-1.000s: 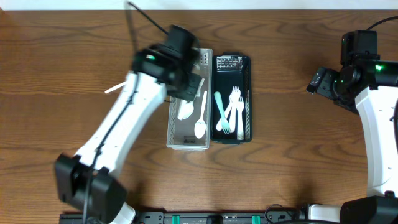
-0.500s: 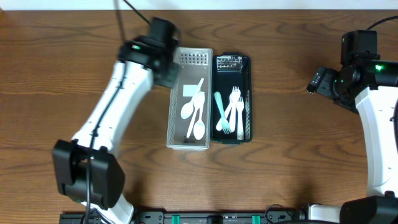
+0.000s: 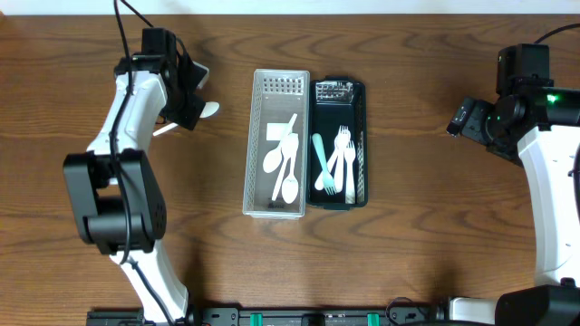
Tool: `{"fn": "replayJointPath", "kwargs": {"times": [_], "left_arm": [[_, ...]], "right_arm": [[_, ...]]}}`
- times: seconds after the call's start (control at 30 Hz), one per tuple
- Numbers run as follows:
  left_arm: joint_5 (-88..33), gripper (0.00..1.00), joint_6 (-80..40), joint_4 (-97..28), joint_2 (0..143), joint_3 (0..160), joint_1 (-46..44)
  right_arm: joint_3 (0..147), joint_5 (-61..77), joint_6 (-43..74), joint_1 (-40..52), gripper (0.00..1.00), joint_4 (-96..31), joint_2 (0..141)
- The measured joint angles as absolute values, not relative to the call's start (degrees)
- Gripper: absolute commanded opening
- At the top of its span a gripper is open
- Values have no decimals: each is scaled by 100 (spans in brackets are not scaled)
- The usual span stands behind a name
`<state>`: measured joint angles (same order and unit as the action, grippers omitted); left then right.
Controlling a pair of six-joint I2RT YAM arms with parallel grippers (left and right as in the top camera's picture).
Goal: Pack container
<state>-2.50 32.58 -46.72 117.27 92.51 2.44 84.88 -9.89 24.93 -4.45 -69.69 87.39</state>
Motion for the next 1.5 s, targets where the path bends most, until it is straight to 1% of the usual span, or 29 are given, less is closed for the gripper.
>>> {"fn": "replayJointPath", "kwargs": {"times": [0.17,0.33,0.5,0.6,0.7,0.77,0.87,0.93,1.0,1.37,1.5], "left_arm": [[-346,59,3844,-4294,12064,9251,375],[-397,59,4080,-4029,12269,9251,443],[-414,59,4147,-4123,12560,9251,445],[-434,56,4180,-4300,12578,9264,445],[-458,49,4180,-4584,12578,9266,445],[-462,38,4056,-4790,12578,9266,445],[-469,26,3717,-5050,12580,9266,445],[-475,20,3444,-5210,12580,9266,445],[-475,6,3120,-5387,12580,9266,445],[-523,6,1505,-6386,12429,9264,425],[-521,6,1227,-6552,11756,9251,329]], "right_arm": [[8488,-989,2493,-445,99,-7057,8742],[8488,-989,2493,-445,99,-7070,8742],[8488,-989,2493,-445,99,-7070,8742],[8488,-989,2493,-445,99,-7072,8744],[8488,-987,2493,-445,99,-7067,8748],[8488,-987,2493,-445,99,-7070,8748],[8488,-987,2493,-445,99,-7074,8748],[8488,-989,2493,-445,99,-7098,8748],[8488,-989,2493,-445,99,-7135,8750],[8488,-987,2493,-445,99,-7175,8750],[8488,-987,2493,-445,99,-7175,8753]]}}
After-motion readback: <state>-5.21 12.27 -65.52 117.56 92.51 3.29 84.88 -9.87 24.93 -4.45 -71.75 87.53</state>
